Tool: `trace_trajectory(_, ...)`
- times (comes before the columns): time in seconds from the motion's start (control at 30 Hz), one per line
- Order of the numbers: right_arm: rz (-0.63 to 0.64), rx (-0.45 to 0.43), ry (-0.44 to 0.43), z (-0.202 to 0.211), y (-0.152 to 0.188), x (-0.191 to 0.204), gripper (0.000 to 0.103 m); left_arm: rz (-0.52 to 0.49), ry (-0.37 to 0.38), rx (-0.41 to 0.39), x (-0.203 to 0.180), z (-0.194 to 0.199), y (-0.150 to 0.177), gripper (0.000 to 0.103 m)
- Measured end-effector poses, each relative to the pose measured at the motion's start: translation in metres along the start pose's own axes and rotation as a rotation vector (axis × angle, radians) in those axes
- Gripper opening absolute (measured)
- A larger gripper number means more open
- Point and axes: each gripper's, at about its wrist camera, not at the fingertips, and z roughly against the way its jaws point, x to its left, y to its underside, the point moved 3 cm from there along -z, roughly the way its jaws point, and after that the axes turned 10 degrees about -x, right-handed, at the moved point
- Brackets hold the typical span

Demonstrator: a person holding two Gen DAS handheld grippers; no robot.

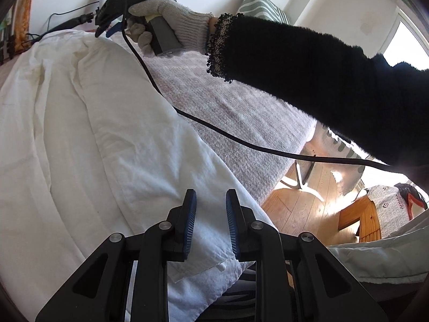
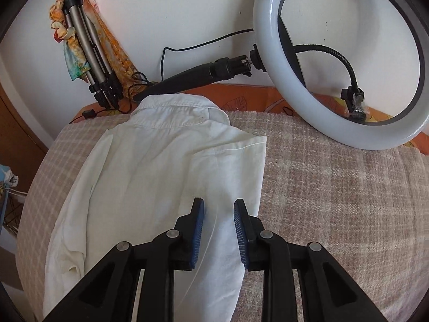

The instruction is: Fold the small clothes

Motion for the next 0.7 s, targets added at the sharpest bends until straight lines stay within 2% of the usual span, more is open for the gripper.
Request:
trace_trajectory(0.07,-0.018,-0.033,-0.015,0.027,0.001,-0.002,0.032,-0.009,-0.006,-0.023,-0.002,0.012,-0.002,0.021)
trace_trajectory(0.2,-0.045,-0.091,-0.082,0.096,0.017,-0.001,0.034,0.020,-0.044,-0.083,0.004,0.042,-0.004,0.023)
trace_trajectory(0.3,-0.031,-0.121,-0.088,0.148,0.041,0.004,0.035,0.056,-0.088,-0.119,0.016,0.069,0.001,0.031)
trace_trajectory(0.4,-0.060,-0.133,-0.129,0.195,0.075,0.007,0.038,0.117,-0.132,-0.151,0.034,0.096,0.014,0.032)
trace_trajectory(0.47,-0.078,-0.117,-0.164,0.220,0.102,0.011,0.045,0.155,-0.169,-0.167,0.046,0.113,0.024,0.033)
trace_trajectory(0.57,-0.113,-0.080,-0.194,0.244,0.145,0.017,0.046,0.214,-0.213,-0.179,0.067,0.132,0.039,0.034)
trace_trajectory(0.7,-0.164,0.016,-0.216,0.254,0.203,0.024,0.043,0.309,-0.248,-0.177,0.091,0.144,0.059,0.034)
